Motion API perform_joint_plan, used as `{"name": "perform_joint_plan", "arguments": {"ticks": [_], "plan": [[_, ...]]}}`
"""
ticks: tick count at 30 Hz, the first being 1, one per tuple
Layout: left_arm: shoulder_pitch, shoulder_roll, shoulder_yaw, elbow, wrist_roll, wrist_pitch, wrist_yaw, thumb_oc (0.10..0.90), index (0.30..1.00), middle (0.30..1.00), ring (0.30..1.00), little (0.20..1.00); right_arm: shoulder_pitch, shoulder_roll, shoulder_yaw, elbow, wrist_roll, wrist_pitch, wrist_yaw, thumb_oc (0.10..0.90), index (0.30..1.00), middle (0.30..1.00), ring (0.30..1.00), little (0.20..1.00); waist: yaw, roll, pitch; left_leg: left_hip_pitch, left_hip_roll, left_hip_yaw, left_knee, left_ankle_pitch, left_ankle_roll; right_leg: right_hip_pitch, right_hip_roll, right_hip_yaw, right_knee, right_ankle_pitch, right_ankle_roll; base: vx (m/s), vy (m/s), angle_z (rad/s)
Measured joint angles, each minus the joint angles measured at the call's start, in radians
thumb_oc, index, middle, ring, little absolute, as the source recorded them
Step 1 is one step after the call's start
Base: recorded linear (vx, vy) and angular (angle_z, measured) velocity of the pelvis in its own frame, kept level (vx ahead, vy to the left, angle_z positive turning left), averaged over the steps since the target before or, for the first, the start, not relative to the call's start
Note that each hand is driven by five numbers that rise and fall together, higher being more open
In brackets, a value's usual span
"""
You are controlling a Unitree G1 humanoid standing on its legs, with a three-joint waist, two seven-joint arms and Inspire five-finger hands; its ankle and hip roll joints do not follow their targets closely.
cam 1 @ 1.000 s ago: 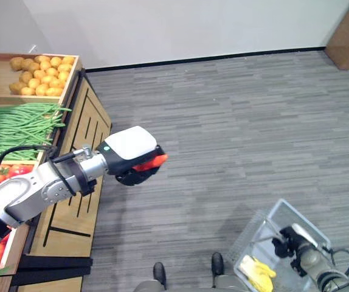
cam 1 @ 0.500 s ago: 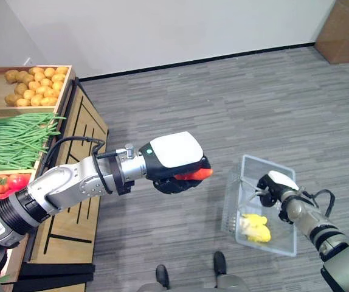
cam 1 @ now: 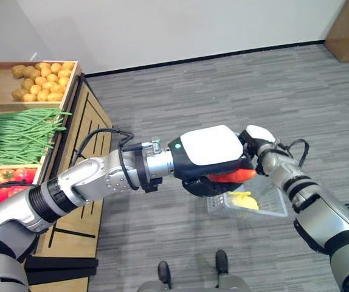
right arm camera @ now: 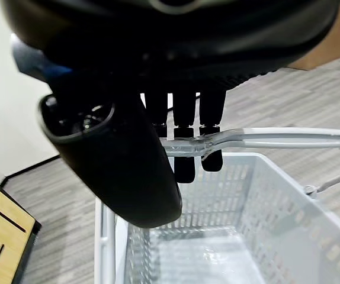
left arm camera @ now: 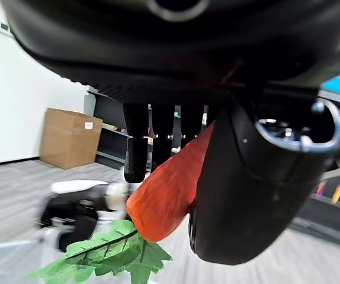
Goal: Get the vegetables into the basket
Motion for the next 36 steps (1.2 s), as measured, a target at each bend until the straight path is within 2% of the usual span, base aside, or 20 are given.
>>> {"name": "perform_joint_plan", "arguments": {"ticks": [3,8,11,17,20,24,33,36], "plan": [[0.000,-0.015,-0.021,0.007,-0.020,0.015,-0.003,0.400,0.300,0.300,0.300,0.300,-0.004,0.014,0.013,0.002,0.003,0.013,-0.001,0.400,0.300,0.300,0.300,0.300,0.008,-0.001,0.000,-0.001,0.000,-0.001,0.000,0.000,0.000,0.000,0.000,-0.004,0.000,0.000,0.000,0.00,0.000,0.00],[0.000,-0.093,-0.071,0.057,-0.031,0.033,-0.024,0.400,0.300,0.300,0.300,0.300,-0.008,0.075,0.023,0.002,0.007,0.029,-0.001,0.400,0.300,0.300,0.300,0.300,0.007,-0.003,-0.001,-0.002,-0.001,-0.002,0.000,0.000,0.000,-0.002,-0.001,0.000,0.000,0.000,0.000,0.00,0.000,0.00],[0.003,-0.148,-0.090,0.113,-0.030,0.045,-0.034,0.400,0.300,0.300,0.300,0.300,-0.024,0.111,0.039,-0.002,0.017,0.030,-0.002,0.400,0.300,0.300,0.300,0.300,0.006,-0.016,-0.008,-0.011,-0.001,0.002,0.000,0.000,0.001,-0.015,0.001,0.009,0.000,0.002,0.000,0.00,0.007,-0.07],[0.028,-0.150,-0.083,0.141,-0.018,0.073,-0.038,0.400,0.300,0.300,0.300,0.300,-0.066,0.135,0.033,0.023,0.061,0.029,-0.004,0.400,0.300,0.300,0.300,0.300,0.009,-0.019,-0.009,-0.016,-0.002,0.004,0.000,0.000,0.001,-0.020,0.000,0.009,0.000,0.003,0.000,0.00,0.002,-0.01],[0.039,-0.154,-0.084,0.150,-0.015,0.086,-0.038,0.400,0.300,0.300,0.300,0.300,-0.091,0.179,-0.034,0.126,0.136,0.051,-0.010,0.400,0.300,0.300,0.300,0.300,0.013,-0.019,-0.009,-0.016,-0.002,0.002,0.000,0.000,0.001,-0.018,-0.001,0.006,0.000,0.003,0.000,0.00,-0.002,0.02],[0.039,-0.168,-0.084,0.173,-0.015,0.106,-0.038,0.400,0.300,0.300,0.300,0.300,-0.092,0.189,-0.047,0.153,0.239,0.083,-0.010,0.400,0.300,0.300,0.300,0.300,0.010,-0.020,-0.008,-0.017,-0.002,0.002,0.000,0.001,0.001,-0.018,-0.001,0.005,0.000,0.003,0.000,0.00,0.000,0.00],[0.045,-0.185,-0.083,0.176,-0.016,0.116,-0.038,0.400,0.300,0.300,0.300,0.300,-0.092,0.214,-0.080,0.196,0.331,0.095,-0.011,0.400,0.300,0.300,0.300,0.300,0.010,-0.020,-0.008,-0.017,-0.001,0.002,0.000,0.000,0.001,-0.019,0.000,0.005,0.000,0.003,0.000,0.00,0.000,0.00],[0.066,-0.200,-0.083,0.251,-0.002,0.127,-0.038,0.400,0.300,0.300,0.300,0.300,-0.092,0.231,-0.080,0.208,0.365,0.104,-0.011,0.400,0.300,0.300,0.300,0.300,0.005,-0.024,-0.010,-0.017,-0.001,0.003,0.000,0.000,0.001,-0.020,0.003,0.008,0.000,0.003,0.000,0.00,-0.001,-0.01]]}}
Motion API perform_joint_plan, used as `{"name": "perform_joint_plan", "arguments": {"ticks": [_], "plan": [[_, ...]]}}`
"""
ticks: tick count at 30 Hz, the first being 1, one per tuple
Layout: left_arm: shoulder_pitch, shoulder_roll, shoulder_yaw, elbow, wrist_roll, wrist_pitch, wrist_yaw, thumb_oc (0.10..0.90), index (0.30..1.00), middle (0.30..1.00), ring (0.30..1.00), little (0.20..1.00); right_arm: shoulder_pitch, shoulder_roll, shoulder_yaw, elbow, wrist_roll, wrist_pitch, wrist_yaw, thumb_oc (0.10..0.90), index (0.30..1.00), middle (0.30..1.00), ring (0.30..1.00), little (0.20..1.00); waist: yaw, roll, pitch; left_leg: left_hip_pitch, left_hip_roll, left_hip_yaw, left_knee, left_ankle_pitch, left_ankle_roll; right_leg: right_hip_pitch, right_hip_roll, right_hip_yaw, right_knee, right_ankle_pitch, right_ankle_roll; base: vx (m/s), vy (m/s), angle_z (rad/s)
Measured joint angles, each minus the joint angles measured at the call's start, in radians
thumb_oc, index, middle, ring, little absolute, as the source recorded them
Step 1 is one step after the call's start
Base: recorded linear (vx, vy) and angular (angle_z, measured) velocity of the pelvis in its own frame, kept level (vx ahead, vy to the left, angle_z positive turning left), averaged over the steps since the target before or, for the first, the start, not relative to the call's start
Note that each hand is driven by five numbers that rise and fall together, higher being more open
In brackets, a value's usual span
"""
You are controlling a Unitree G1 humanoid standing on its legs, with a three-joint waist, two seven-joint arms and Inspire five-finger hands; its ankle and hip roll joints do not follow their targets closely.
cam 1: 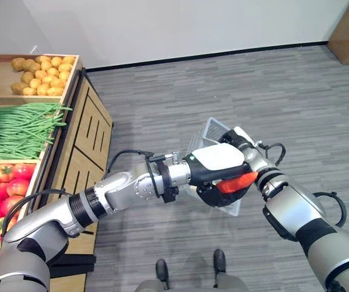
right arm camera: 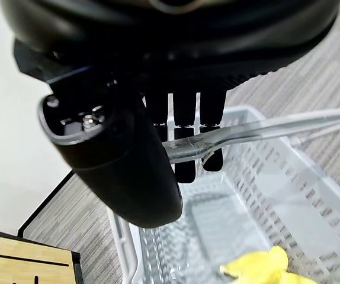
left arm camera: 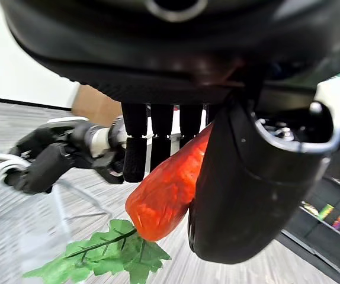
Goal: Get the vegetables into the basket
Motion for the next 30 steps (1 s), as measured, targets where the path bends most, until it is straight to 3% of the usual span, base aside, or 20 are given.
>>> {"name": "perform_joint_plan", "arguments": {"ticks": [4,6,8,11,16,24,30], "plan": [[0.038,-0.021,-0.005,0.175,0.090,0.033,-0.006,0.400,0.300,0.300,0.300,0.300,-0.005,0.004,-0.040,0.015,0.003,0.014,0.001,0.400,0.300,0.300,0.300,0.300,-0.012,-0.019,-0.011,-0.002,0.002,0.003,0.000,0.000,0.000,-0.006,-0.001,0.005,0.000,0.000,0.000,0.00,-0.004,-0.03],[0.038,0.034,-0.013,0.129,0.122,0.044,-0.032,0.400,0.300,0.300,0.300,0.300,-0.009,-0.001,-0.039,0.014,0.003,0.015,0.000,0.400,0.300,0.300,0.300,0.300,-0.019,-0.023,-0.013,-0.007,0.001,0.005,0.000,0.000,0.000,-0.011,-0.002,0.008,0.000,0.001,0.000,0.00,-0.004,-0.02],[0.038,0.071,-0.014,-0.025,0.122,0.030,-0.055,0.400,0.300,0.300,0.300,0.300,-0.009,-0.007,-0.038,0.014,0.003,0.021,0.000,0.400,0.300,0.300,0.300,0.300,-0.017,-0.023,-0.013,-0.007,0.000,0.005,0.000,0.000,0.000,-0.012,-0.002,0.008,0.000,0.001,0.000,0.00,0.000,0.00],[0.038,-0.016,-0.053,0.005,0.122,0.003,-0.070,0.400,0.300,0.300,0.300,0.300,-0.009,0.027,-0.037,0.012,0.003,0.021,-0.001,0.400,0.300,0.300,0.300,0.300,-0.024,-0.023,-0.013,-0.006,0.001,0.007,0.000,0.000,0.000,-0.012,-0.001,0.012,0.000,0.002,-0.001,0.00,-0.004,-0.04],[0.046,-0.192,-0.082,0.262,0.146,0.025,-0.039,0.400,0.300,0.300,0.300,0.300,-0.007,0.098,-0.025,-0.022,0.003,0.023,-0.003,0.400,0.300,0.300,0.300,0.300,-0.048,-0.023,-0.013,-0.005,0.000,0.030,0.000,0.000,0.000,-0.026,0.001,0.032,0.000,0.008,0.001,-0.01,-0.010,-0.12],[0.085,-0.264,-0.082,0.376,0.234,0.009,0.099,0.400,0.300,0.300,0.300,0.300,0.017,0.060,0.085,-0.115,0.030,0.024,-0.046,0.400,0.300,0.300,0.300,0.300,-0.050,-0.023,-0.014,-0.004,0.002,0.039,0.000,0.000,0.000,-0.029,0.005,0.038,0.000,0.012,0.000,0.00,-0.003,-0.03],[0.108,-0.310,-0.086,0.462,0.372,-0.018,0.188,0.400,0.300,0.300,0.300,0.300,0.103,-0.038,0.180,-0.317,0.068,0.037,-0.048,0.400,0.300,0.300,0.300,0.300,-0.058,-0.025,-0.014,0.003,0.003,0.052,0.000,0.000,0.001,-0.029,0.012,0.051,0.000,0.015,0.000,0.00,-0.013,-0.07]]}}
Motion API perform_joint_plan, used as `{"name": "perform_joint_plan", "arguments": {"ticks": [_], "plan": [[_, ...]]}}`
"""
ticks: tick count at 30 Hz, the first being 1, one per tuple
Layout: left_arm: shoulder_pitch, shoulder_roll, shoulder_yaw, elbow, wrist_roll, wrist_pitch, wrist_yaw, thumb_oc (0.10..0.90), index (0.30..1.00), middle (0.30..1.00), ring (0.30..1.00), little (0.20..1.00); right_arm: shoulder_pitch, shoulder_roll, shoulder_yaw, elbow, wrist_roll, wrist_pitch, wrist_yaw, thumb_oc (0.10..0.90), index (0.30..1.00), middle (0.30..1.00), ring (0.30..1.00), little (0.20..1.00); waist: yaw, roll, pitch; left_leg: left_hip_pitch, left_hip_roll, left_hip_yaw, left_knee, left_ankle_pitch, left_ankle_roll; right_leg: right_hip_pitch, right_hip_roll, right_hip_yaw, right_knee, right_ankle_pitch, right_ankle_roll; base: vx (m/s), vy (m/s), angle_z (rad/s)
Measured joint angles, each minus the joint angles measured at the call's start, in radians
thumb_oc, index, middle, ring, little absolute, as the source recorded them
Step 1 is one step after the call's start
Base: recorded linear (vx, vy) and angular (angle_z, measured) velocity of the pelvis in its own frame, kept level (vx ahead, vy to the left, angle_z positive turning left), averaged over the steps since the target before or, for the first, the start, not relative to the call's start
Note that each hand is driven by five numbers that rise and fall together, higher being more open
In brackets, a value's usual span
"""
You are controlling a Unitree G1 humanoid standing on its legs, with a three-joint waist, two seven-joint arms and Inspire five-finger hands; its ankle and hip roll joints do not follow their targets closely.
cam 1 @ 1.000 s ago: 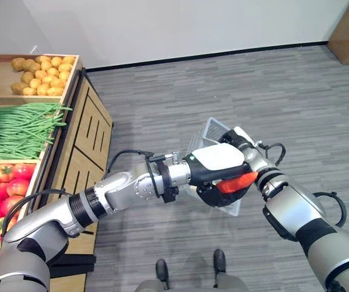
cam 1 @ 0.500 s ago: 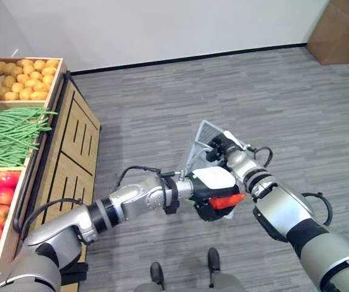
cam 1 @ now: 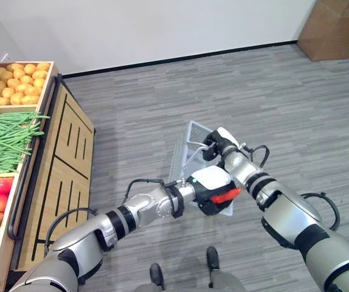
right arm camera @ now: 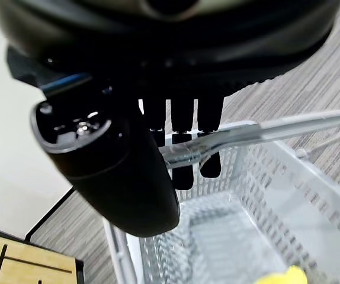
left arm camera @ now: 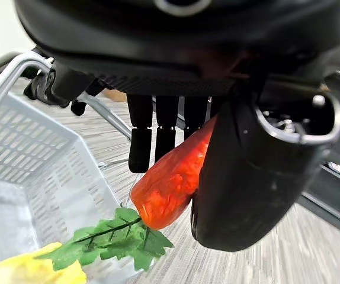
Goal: Get the vegetables into the basket
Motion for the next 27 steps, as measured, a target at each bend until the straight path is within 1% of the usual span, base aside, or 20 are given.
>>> {"name": "perform_joint_plan", "arguments": {"ticks": [3,8,15,18,20,21,22,23,25,27], "plan": [[0.001,0.002,-0.002,-0.006,0.037,0.000,0.032,0.400,0.300,0.300,0.300,0.300,0.006,-0.034,0.024,-0.063,0.016,0.001,0.006,0.400,0.300,0.300,0.300,0.300,-0.015,0.000,0.000,0.006,0.001,0.009,0.000,0.000,0.000,0.000,0.003,0.011,0.000,0.003,0.000,0.01,-0.007,-0.09],[0.002,0.014,-0.001,-0.026,0.076,0.002,0.049,0.400,0.300,0.300,0.300,0.300,0.008,-0.068,0.051,-0.125,0.025,0.001,0.024,0.400,0.300,0.300,0.300,0.300,-0.017,-0.008,-0.005,0.012,0.005,0.020,0.000,0.000,0.000,-0.001,0.003,0.020,0.000,0.006,-0.002,0.01,-0.010,-0.06],[0.002,0.027,0.001,-0.038,0.103,0.002,0.049,0.400,0.300,0.300,0.300,0.300,0.008,-0.068,0.053,-0.130,0.035,0.001,0.031,0.400,0.300,0.300,0.300,0.300,-0.015,-0.011,-0.006,0.013,0.005,0.022,0.000,0.000,0.000,-0.001,0.004,0.021,0.000,0.008,-0.003,0.00,-0.001,-0.01],[0.002,0.085,0.006,-0.119,0.102,0.011,0.011,0.400,0.300,0.300,0.300,0.300,0.008,-0.062,0.053,-0.150,0.036,0.001,0.044,0.400,0.300,0.300,0.300,0.300,-0.018,-0.011,-0.007,0.013,0.006,0.022,0.000,0.000,0.000,-0.001,0.005,0.021,0.000,0.008,-0.004,0.00,0.000,0.00],[0.004,0.112,0.008,-0.131,0.103,0.005,-0.001,0.400,0.300,0.300,0.300,0.300,0.008,-0.056,0.052,-0.163,0.036,0.001,0.044,0.400,0.300,0.300,0.300,0.300,-0.016,-0.011,-0.007,0.013,0.007,0.022,0.000,0.000,0.000,-0.001,0.005,0.021,0.000,0.008,-0.004,0.00,0.000,0.00],[0.014,0.138,0.019,-0.181,0.101,0.005,-0.015,0.400,0.300,0.300,0.300,0.300,0.008,-0.050,0.050,-0.167,0.036,0.001,0.045,0.400,0.300,0.300,0.300,0.300,-0.014,-0.011,-0.006,0.013,0.007,0.022,0.000,0.000,0.000,-0.001,0.005,0.021,0.000,0.008,-0.004,0.00,0.000,0.00],[0.024,0.185,0.028,-0.246,0.091,0.006,-0.043,0.400,0.300,0.300,0.300,0.300,0.008,-0.031,0.049,-0.177,0.036,0.001,0.051,0.400,0.300,0.300,0.300,0.300,-0.016,-0.011,-0.007,0.013,0.008,0.022,0.000,0.000,0.000,-0.001,0.006,0.021,0.000,0.008,-0.004,0.00,0.000,0.00],[0.025,0.211,0.030,-0.256,0.080,0.003,-0.052,0.400,0.300,0.300,0.300,0.300,0.008,-0.025,0.049,-0.185,0.034,0.001,0.052,0.400,0.300,0.300,0.300,0.300,-0.013,-0.011,-0.007,0.013,0.009,0.022,0.000,0.000,0.000,0.000,0.006,0.020,0.000,0.008,-0.004,0.00,0.000,0.00],[0.055,0.260,0.060,-0.311,0.066,0.000,-0.072,0.400,0.300,0.300,0.300,0.300,0.008,-0.001,0.039,-0.189,0.034,-0.002,0.054,0.400,0.300,0.300,0.300,0.300,-0.008,-0.011,-0.006,0.013,0.009,0.022,0.000,0.000,0.000,0.000,0.006,0.019,0.000,0.008,-0.004,0.00,0.000,0.00],[0.098,0.305,0.104,-0.369,0.034,0.000,-0.088,0.400,0.300,0.300,0.300,0.300,0.008,0.019,0.020,-0.188,0.033,-0.002,0.057,0.400,0.300,0.300,0.300,0.300,0.007,-0.011,-0.006,0.012,0.009,0.022,0.000,0.000,0.000,0.000,0.006,0.018,0.000,0.008,-0.004,0.00,0.001,0.02]]}}
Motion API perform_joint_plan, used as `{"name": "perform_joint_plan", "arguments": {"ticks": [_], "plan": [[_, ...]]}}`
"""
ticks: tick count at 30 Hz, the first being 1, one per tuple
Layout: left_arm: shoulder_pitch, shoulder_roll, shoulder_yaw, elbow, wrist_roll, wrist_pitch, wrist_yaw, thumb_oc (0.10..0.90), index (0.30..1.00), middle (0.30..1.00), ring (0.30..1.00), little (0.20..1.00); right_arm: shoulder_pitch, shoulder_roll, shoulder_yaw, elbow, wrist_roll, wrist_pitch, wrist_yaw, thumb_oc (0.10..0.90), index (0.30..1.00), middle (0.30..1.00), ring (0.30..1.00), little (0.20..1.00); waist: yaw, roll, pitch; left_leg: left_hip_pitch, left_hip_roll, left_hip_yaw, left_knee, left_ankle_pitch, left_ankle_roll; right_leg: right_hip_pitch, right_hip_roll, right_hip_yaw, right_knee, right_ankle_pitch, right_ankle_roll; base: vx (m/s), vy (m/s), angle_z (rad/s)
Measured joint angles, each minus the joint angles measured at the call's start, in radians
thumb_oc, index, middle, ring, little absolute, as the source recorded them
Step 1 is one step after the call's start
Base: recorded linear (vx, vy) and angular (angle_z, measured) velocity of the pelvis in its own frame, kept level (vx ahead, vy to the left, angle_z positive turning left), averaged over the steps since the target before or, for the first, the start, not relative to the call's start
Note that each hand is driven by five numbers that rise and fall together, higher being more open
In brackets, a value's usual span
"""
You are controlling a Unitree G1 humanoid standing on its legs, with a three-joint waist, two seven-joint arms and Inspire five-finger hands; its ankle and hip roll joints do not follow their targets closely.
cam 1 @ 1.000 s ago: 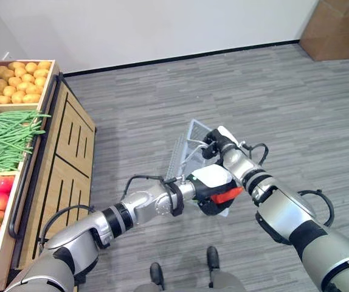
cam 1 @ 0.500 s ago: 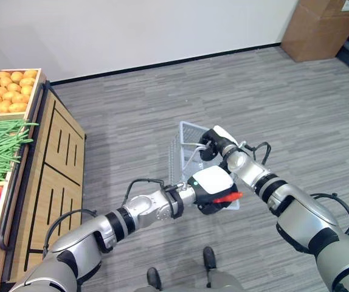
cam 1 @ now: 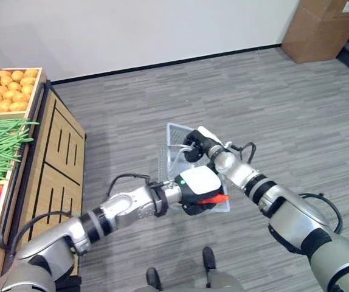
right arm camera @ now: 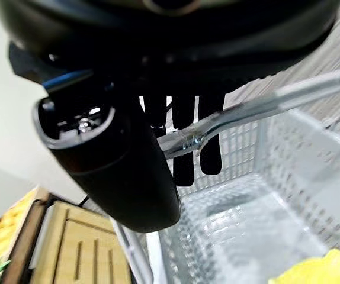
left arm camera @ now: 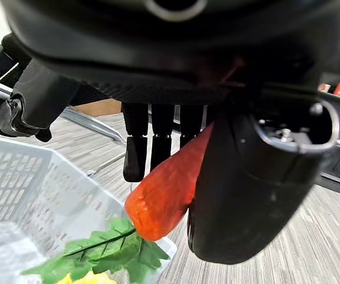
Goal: Get the vegetables into the basket
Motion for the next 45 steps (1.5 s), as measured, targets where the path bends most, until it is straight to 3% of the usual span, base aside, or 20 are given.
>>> {"name": "perform_joint_plan", "arguments": {"ticks": [5,14,34,40,42,45], "plan": [[0.014,0.043,0.013,-0.051,-0.050,0.000,-0.018,0.400,0.300,0.300,0.300,0.300,0.000,0.022,-0.031,0.011,-0.003,0.000,0.001,0.400,0.300,0.300,0.300,0.300,0.022,0.000,0.000,-0.001,-0.002,-0.009,0.000,0.000,0.000,0.004,-0.003,-0.008,0.000,0.000,0.000,-0.01,0.001,0.06],[0.014,0.074,0.015,-0.126,-0.119,0.001,-0.060,0.400,0.300,0.300,0.300,0.300,-0.001,0.063,-0.084,0.093,-0.022,-0.004,0.001,0.400,0.300,0.300,0.300,0.300,0.024,-0.003,0.000,-0.004,-0.004,-0.016,0.000,0.000,0.000,0.005,-0.005,-0.013,0.000,-0.001,0.001,0.00,0.001,0.01],[0.001,0.085,0.035,-0.280,-0.245,-0.001,-0.072,0.400,0.300,0.300,0.300,0.300,-0.010,0.086,-0.146,0.402,-0.133,-0.007,-0.020,0.400,0.300,0.300,0.300,0.300,0.032,-0.004,0.001,-0.015,-0.004,-0.035,0.000,0.002,0.000,0.005,-0.008,-0.034,0.000,-0.004,0.000,0.00,0.004,0.02],[-0.071,0.049,-0.017,-0.241,-0.245,0.000,-0.086,0.400,0.300,0.300,0.300,0.300,-0.052,0.068,-0.162,0.431,-0.158,-0.008,-0.025,0.400,0.300,0.300,0.300,0.300,0.032,-0.003,0.000,-0.019,-0.008,-0.044,0.000,0.006,0.002,0.005,-0.013,-0.041,0.000,-0.004,0.000,0.00,0.003,0.04],[-0.111,-0.005,-0.092,-0.195,-0.254,0.000,-0.107,0.400,0.300,0.300,0.300,0.300,-0.123,0.068,-0.161,0.448,-0.161,-0.008,-0.032,0.400,0.300,0.300,0.300,0.300,0.031,0.000,-0.001,-0.020,-0.010,-0.045,0.000,0.007,0.003,0.005,-0.016,-0.043,0.000,-0.004,0.000,0.01,0.009,0.02],[-0.127,-0.020,-0.142,-0.171,-0.254,0.000,-0.133,0.400,0.300,0.300,0.300,0.300,-0.163,0.069,-0.161,0.453,-0.179,-0.009,-0.043,0.400,0.300,0.300,0.300,0.300,0.029,0.001,-0.001,-0.021,-0.013,-0.047,0.000,0.008,0.004,0.005,-0.019,-0.044,0.000,-0.004,0.000,0.00,0.004,0.01]]}}
